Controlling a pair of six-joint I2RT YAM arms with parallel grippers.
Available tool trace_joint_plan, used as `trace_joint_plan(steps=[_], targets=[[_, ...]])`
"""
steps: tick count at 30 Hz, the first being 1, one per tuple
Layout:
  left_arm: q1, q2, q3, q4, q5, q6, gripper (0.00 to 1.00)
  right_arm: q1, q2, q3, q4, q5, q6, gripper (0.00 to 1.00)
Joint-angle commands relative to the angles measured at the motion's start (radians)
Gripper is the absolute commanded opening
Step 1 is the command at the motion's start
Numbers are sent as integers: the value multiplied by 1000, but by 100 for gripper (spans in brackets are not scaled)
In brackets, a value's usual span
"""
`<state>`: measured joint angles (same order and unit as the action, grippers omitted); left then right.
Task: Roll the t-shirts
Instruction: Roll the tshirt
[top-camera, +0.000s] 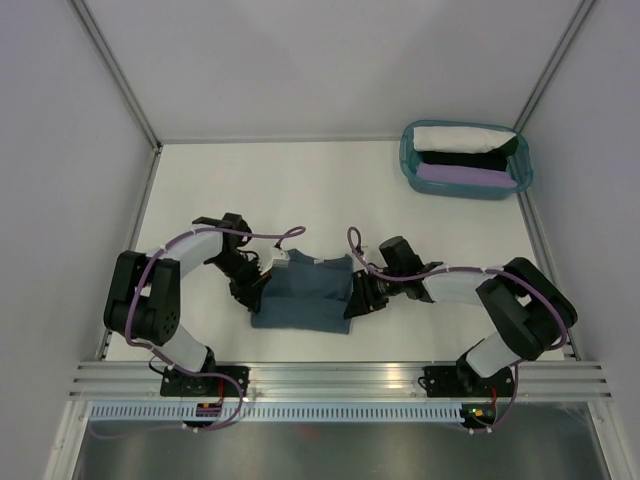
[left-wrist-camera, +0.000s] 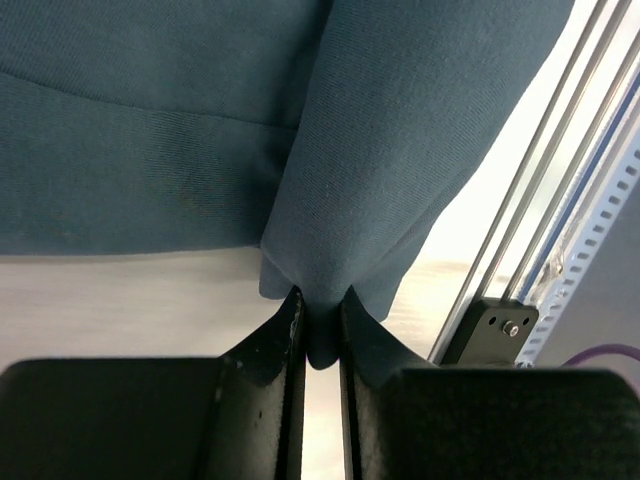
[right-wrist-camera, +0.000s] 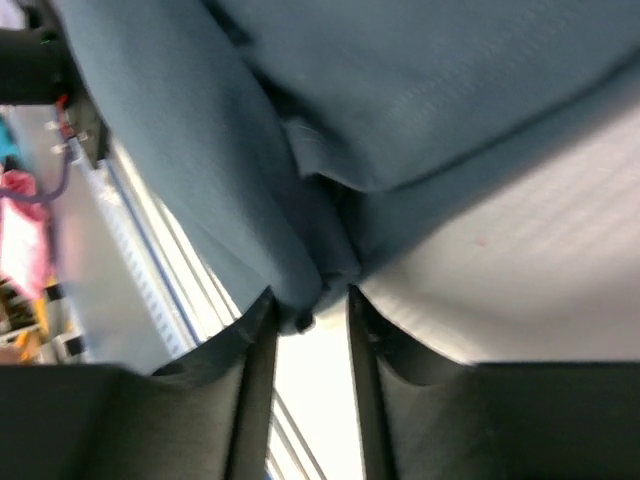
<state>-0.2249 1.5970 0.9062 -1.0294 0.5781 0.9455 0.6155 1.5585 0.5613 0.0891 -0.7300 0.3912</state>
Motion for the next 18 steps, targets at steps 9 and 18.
trace_joint_plan(steps=[9,18], targets=[[12,-14,33,45,-44,-57,12,305,-412,141,-373,849,-380,61],[12,-6,43,31,-30,-45,13,849,-246,107,-284,1341,-693,74]])
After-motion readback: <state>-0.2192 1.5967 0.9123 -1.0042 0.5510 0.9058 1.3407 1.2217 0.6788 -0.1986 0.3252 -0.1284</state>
